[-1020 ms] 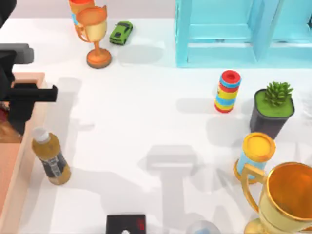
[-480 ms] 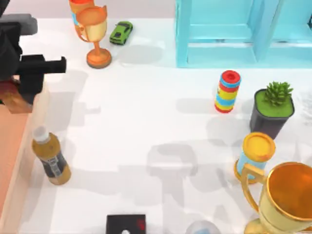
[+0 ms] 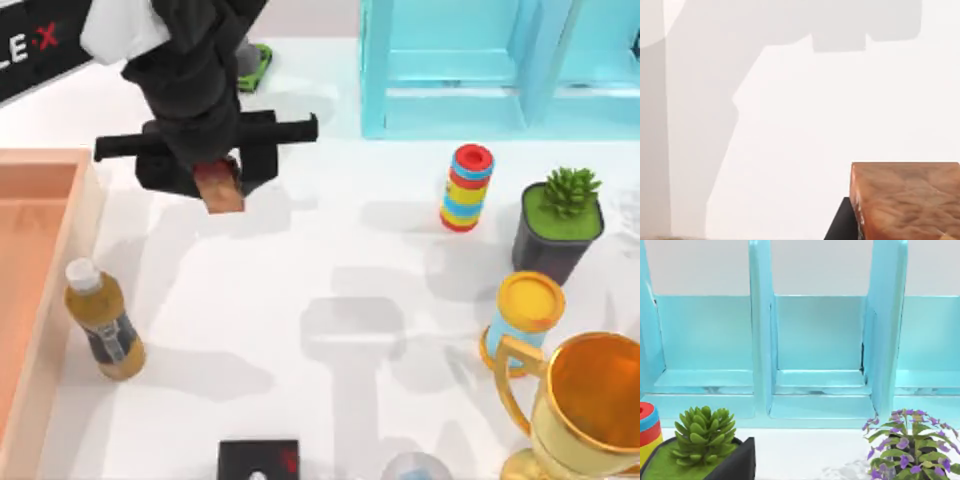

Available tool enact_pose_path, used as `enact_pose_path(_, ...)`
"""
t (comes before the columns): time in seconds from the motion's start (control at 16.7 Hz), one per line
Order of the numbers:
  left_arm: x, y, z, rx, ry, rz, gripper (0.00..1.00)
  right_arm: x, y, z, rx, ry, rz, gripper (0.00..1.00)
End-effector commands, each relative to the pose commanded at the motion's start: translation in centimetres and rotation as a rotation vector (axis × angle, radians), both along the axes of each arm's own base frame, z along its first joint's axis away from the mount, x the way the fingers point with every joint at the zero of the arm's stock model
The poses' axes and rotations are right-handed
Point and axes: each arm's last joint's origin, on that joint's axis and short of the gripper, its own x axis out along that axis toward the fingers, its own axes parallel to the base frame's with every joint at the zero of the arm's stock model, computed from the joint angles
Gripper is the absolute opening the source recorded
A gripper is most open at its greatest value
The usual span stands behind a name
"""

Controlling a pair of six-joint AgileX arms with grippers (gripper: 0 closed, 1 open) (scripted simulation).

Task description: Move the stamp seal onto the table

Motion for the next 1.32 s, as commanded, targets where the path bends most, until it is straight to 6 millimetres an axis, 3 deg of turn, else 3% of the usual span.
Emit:
enact_pose_path(0.12,-0.3,-2.2,-3.0,0.022,0.083,-0.019,0.00,0.0,0.0,0.0,0.000,0.000,0.000,1.00)
enact_pose_path(0.3,-1.3,-3.6,-6.3,0.073,0.198,-0.041,0.00,0.0,0.0,0.0,0.000,0.000,0.000,1.00)
enact_pose_path(0.6,-1.3,-3.5,-6.5,0.076,0.204,-0.040,0.00,0.0,0.0,0.0,0.000,0.000,0.000,1.00)
enact_pose_path(1.08,-1.4,-3.6,-10.7,0.075,0.204,-0.042,0.00,0.0,0.0,0.0,0.000,0.000,0.000,1.00)
enact_pose_path(1.32,-1.4,-3.6,-11.0,0.076,0.206,-0.042,0.00,0.0,0.0,0.0,0.000,0.000,0.000,1.00)
